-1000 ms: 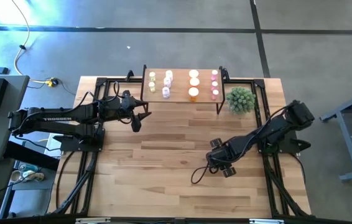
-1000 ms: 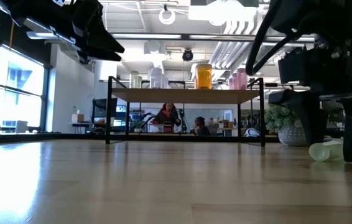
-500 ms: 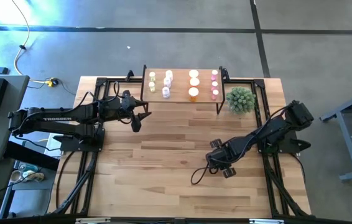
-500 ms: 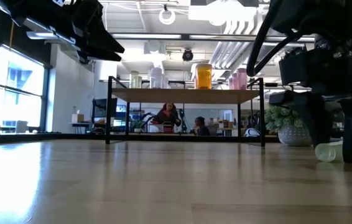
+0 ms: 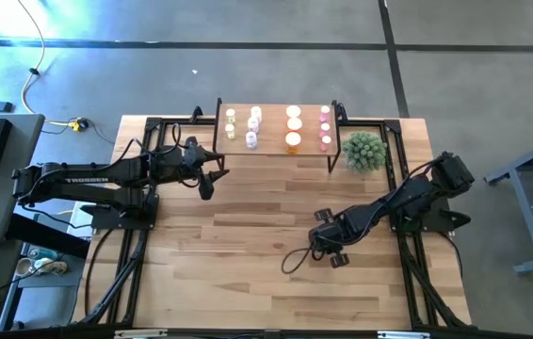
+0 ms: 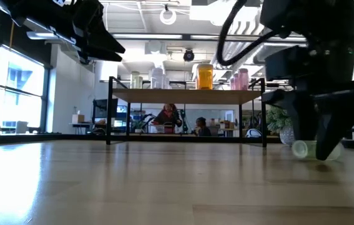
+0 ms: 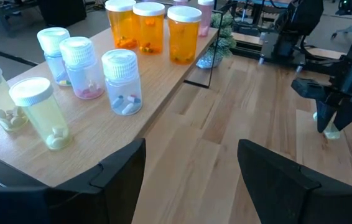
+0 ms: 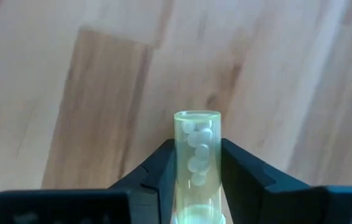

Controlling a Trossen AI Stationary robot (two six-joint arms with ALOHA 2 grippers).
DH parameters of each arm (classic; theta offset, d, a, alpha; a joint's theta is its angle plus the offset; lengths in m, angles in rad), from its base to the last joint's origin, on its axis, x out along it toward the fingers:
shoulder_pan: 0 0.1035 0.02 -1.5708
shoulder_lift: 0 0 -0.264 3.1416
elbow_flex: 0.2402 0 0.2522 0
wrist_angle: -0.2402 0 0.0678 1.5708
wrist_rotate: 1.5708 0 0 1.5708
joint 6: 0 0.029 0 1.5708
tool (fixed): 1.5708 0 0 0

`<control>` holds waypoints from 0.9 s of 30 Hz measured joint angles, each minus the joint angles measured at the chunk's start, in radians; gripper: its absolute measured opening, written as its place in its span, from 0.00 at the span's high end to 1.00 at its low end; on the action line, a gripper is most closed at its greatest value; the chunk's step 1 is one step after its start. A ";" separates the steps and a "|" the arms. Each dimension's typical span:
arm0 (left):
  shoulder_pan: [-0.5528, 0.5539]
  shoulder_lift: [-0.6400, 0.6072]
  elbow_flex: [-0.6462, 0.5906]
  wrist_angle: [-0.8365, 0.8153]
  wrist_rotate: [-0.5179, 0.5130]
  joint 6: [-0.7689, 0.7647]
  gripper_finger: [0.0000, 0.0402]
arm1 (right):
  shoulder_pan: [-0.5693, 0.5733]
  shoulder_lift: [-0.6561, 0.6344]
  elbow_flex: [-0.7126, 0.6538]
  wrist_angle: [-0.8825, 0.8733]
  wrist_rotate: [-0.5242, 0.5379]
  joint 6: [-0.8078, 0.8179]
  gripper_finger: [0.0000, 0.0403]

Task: Pick and place medicine bottles onto shelf by color
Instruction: Put the yellow pill bottle aligned with the other yellow pill bottle on the shelf

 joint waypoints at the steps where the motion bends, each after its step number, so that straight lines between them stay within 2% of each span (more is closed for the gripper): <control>1: 0.000 0.000 0.000 0.000 0.000 0.000 0.39 | -0.005 0.000 0.000 0.004 0.003 0.007 0.76; 7: 0.000 0.000 0.000 -0.001 0.003 0.000 0.39 | -0.029 0.000 0.000 0.078 -0.007 0.043 0.77; 15: 0.000 0.000 0.000 -0.001 0.009 0.000 0.39 | -0.081 0.000 0.000 0.304 -0.007 0.078 0.77; 21: 0.000 0.007 0.000 0.003 0.101 -0.003 0.39 | -0.155 0.000 0.004 0.514 0.023 0.095 0.77; 27: -0.005 0.089 0.000 0.053 0.171 -0.051 0.39 | -0.236 -0.001 0.142 0.482 0.023 0.080 0.77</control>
